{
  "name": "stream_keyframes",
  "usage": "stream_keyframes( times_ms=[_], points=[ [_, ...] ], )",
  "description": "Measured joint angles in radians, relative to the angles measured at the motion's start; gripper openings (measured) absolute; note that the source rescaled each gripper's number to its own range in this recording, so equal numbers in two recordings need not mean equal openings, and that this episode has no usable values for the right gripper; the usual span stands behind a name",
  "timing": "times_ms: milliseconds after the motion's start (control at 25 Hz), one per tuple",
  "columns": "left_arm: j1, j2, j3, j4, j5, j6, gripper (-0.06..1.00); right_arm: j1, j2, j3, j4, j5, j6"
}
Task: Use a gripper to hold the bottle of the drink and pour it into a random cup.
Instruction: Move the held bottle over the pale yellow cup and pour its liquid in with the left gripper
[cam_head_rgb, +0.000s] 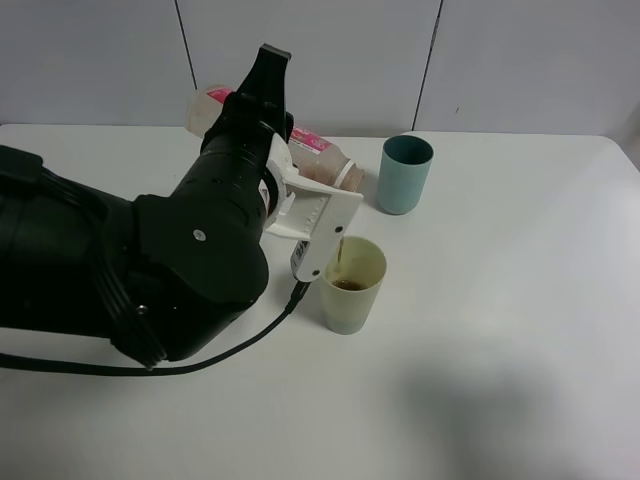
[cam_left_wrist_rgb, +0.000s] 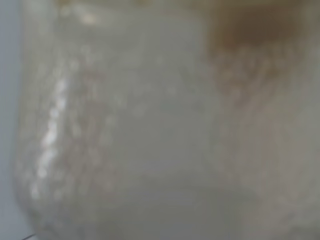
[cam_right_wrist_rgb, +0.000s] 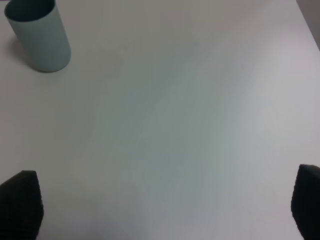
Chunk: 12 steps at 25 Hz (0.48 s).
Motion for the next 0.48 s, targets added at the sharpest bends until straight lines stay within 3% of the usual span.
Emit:
stream_keyframes(
  times_ms=[480],
  points=[
    [0.000,0.000,0.000,0.000,0.001,0.000,0.00,0.000,0.000,0.000,0.000,0.000,0.000]
  ],
)
